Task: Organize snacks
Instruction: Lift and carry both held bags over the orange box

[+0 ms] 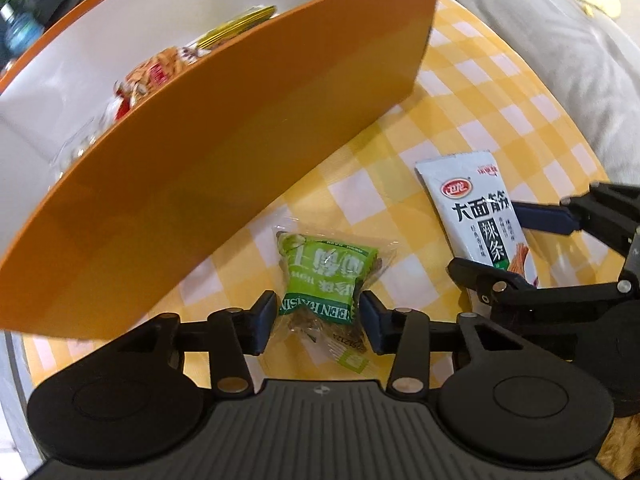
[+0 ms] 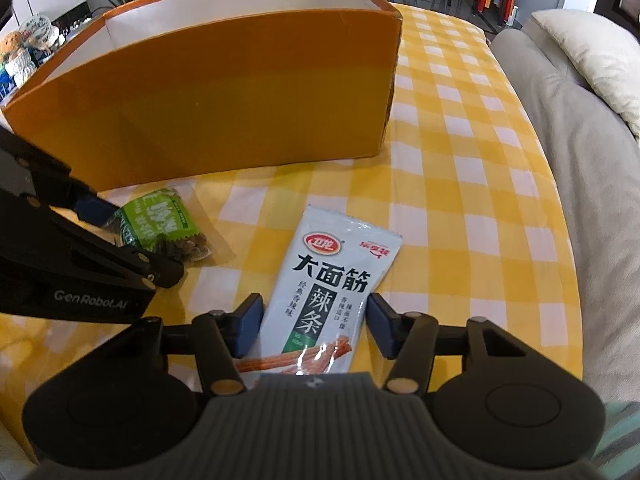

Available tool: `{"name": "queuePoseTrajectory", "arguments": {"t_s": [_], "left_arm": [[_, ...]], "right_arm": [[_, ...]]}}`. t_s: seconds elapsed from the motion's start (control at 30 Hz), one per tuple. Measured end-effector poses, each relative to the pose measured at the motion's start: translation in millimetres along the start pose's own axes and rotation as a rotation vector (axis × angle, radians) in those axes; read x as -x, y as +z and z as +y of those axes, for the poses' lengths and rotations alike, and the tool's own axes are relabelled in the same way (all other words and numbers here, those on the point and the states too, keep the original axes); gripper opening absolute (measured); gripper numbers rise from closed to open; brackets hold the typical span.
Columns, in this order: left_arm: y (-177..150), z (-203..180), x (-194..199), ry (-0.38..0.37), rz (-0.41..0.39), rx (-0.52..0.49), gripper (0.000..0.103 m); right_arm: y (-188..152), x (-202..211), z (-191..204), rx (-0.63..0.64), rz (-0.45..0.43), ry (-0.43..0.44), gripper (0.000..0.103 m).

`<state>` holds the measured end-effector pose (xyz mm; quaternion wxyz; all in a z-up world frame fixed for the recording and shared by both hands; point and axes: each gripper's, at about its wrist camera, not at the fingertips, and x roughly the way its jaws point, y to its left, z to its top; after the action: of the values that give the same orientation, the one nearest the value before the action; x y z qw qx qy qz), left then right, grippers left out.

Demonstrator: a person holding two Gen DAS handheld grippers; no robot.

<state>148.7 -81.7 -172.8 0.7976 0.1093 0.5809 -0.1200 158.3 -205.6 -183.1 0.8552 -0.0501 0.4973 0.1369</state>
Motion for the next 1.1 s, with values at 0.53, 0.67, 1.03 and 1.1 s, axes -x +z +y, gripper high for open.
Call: {"name": "queuePoseTrajectory", "arguments": {"t_s": [0.53, 0.67, 1.03, 1.1], "left_arm": [[-12.7, 7.9, 68.9, -0.058, -0.159, 0.179, 0.045], [-13.3, 11.1, 93.5, -0.079, -0.227, 0.21, 0.045], [-9.8, 36.2, 148.1, -0.073, -0.374, 0.244, 0.045], [-6.5, 43.7, 154.0, -0.058, -0.389, 0.245, 0.045]], "right_arm": [[1.3, 41.7, -5.6, -0.044, -0.096, 0.0, 0.052], [3.7, 61.6, -4.6, -0.049, -0.137, -0.004, 0.052], [34.7, 120.9, 11.5, -0.016, -0.304, 0.017, 0.051], [45.8, 129.9, 17.1, 0.005, -0.334, 0.03, 0.051]]}}
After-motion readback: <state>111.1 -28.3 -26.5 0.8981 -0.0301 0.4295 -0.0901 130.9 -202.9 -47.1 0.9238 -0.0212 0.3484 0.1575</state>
